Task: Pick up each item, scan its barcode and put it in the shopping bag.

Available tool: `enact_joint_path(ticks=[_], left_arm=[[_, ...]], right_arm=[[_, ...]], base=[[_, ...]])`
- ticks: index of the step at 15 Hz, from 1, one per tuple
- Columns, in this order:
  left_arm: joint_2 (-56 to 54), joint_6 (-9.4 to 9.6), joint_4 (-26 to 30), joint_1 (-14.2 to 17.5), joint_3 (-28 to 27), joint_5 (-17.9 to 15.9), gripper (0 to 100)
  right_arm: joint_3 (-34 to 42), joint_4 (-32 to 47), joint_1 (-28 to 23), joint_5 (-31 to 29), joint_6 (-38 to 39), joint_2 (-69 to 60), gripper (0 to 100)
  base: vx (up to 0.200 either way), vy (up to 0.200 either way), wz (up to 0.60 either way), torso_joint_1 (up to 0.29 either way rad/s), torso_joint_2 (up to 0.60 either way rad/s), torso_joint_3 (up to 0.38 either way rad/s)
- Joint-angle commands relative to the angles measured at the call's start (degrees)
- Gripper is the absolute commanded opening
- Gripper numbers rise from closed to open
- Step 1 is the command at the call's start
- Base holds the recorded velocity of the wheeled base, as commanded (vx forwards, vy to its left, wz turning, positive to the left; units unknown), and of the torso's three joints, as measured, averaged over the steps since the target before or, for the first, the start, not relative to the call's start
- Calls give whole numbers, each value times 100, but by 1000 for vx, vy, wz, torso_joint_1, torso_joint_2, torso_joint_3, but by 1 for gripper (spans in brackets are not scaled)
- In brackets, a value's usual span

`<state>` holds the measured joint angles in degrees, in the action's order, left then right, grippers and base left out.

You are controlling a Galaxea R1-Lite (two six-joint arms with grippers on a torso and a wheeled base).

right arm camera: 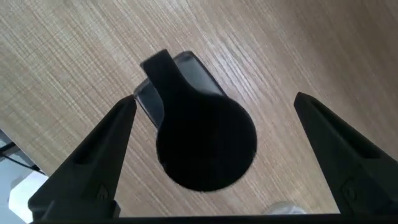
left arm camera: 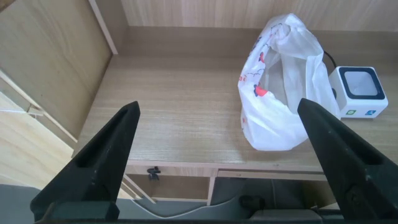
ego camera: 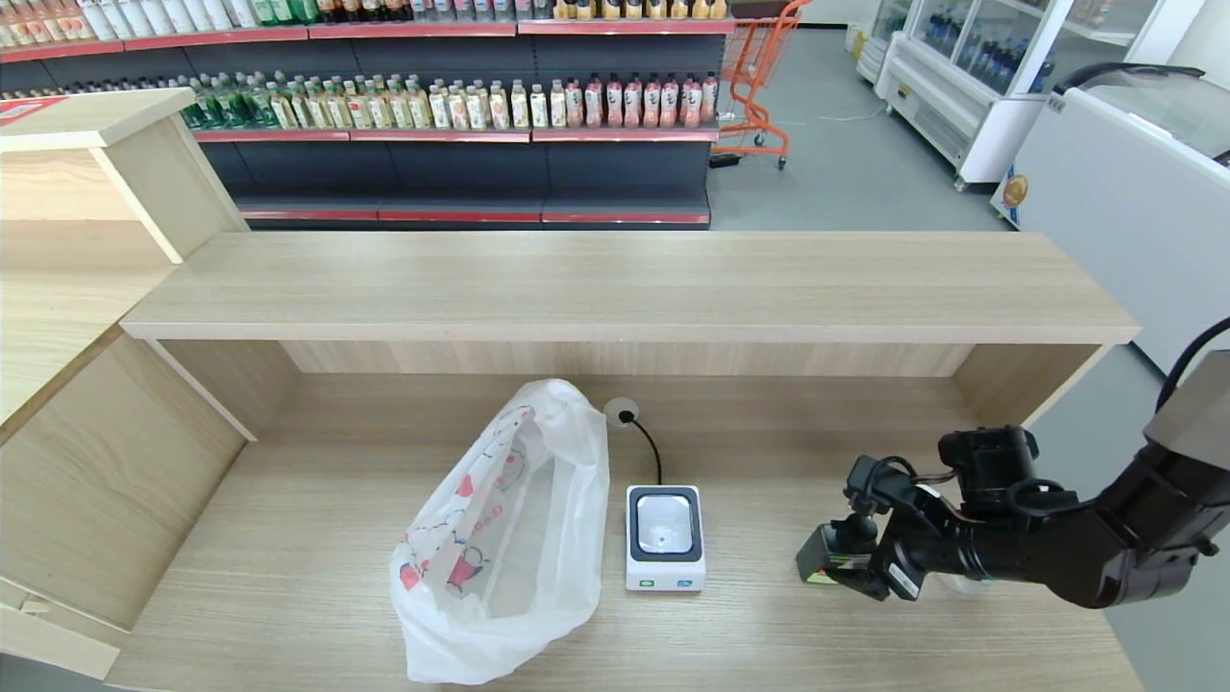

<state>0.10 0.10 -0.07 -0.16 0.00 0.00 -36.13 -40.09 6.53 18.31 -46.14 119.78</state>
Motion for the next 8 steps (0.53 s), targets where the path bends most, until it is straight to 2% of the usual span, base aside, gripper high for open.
enact_joint_path(ticks=[1,5,6,8], left_arm=[[-1,-1,-1,-2,0,0,100],[-1,-1,-1,7,0,0,100],[-1,-1,-1,-2,0,0,100],[-1,-1,-1,-2,0,0,100]], right_arm=[[-157,2,111,94,0,326,100],[-324,-7,357,138,0,537,100],[-359,-16,375,147,0,555,0],[-324,-165,401,147,-9,564,0]], base=[[0,0,0,0,0,0],[0,0,0,0,0,0],[0,0,0,0,0,0],[0,0,0,0,0,0]])
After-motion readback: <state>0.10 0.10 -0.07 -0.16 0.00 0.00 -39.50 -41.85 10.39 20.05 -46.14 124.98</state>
